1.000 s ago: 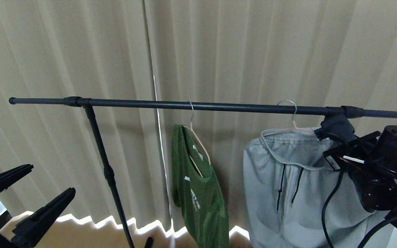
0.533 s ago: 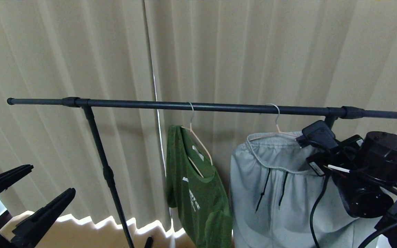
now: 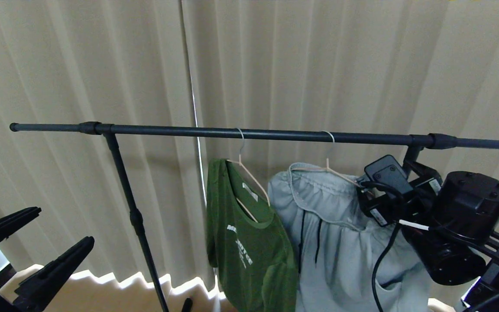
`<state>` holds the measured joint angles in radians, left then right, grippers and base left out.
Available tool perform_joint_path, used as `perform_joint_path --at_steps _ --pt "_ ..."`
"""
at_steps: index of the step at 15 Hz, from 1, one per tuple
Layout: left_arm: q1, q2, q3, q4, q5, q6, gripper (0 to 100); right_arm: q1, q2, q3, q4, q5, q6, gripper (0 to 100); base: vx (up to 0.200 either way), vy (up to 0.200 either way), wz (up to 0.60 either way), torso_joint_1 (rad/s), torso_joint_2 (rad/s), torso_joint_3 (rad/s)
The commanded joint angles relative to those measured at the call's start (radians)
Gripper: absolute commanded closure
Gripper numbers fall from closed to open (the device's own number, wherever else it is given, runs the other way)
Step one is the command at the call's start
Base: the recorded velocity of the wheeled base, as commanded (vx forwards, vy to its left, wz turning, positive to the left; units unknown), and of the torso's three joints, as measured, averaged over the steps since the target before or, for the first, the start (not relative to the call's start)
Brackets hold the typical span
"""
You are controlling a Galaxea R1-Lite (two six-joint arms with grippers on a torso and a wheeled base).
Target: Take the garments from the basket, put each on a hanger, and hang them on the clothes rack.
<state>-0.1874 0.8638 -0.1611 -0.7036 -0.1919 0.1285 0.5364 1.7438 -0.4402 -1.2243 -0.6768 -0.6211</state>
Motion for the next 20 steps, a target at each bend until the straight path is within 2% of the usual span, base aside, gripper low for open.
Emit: perform_joint_path --at_steps 1,3,7,9,11,13,15,17,19,20 --pt "0.0 -0.003 0.0 0.0 0.0 0.0 0 0.025 0.0 0.008 0.0 0.072 0.052 0 0.0 0.0 0.0 0.0 0.0 0.0" --pt "0.0 -0.008 -0.002 0.0 0.002 0.0 0 0.025 0.003 0.012 0.002 0.174 0.089 0 0.0 0.0 0.0 0.0 0.0 0.0" --pt "0.003 -0.009 0.0 0.001 0.0 0.005 0 0.027 0.017 0.018 0.003 0.281 0.178 0 0.0 0.0 0.0 0.0 0.0 0.0" --pt "0.003 -0.012 0.002 0.001 0.002 0.014 0 0.025 0.013 0.035 0.008 0.448 0.271 0 0.0 0.0 0.0 0.0 0.0 0.0" --pt "0.003 -0.016 0.002 0.001 0.0 0.014 0 0.027 -0.006 0.043 -0.001 0.533 0.331 0 0.0 0.0 0.0 0.0 0.0 0.0" --pt "0.006 -0.063 0.009 0.007 0.006 0.02 0 0.027 -0.119 0.06 -0.003 0.539 0.408 0 0.0 0.0 0.0 0.0 0.0 0.0" --pt "0.028 -0.129 0.032 0.038 0.008 0.02 0 0.02 -0.231 0.112 0.005 0.539 0.426 0 0.0 0.0 0.0 0.0 0.0 0.0" --pt "0.074 -0.218 0.071 0.119 0.009 0.019 0 0.004 -0.329 0.181 0.006 0.536 0.426 0 0.0 0.0 0.0 0.0 0.0 0.0" --pt "0.149 -0.37 0.08 0.316 0.012 0.017 0 -0.061 -0.425 0.278 0.014 0.53 0.423 0 0.0 0.0 0.0 0.0 0.0 0.0" --pt "0.149 -0.414 0.083 0.357 0.032 0.006 0 -0.113 -0.446 0.322 0.02 0.528 0.423 0 0.0 0.0 0.0 0.0 0.0 0.0"
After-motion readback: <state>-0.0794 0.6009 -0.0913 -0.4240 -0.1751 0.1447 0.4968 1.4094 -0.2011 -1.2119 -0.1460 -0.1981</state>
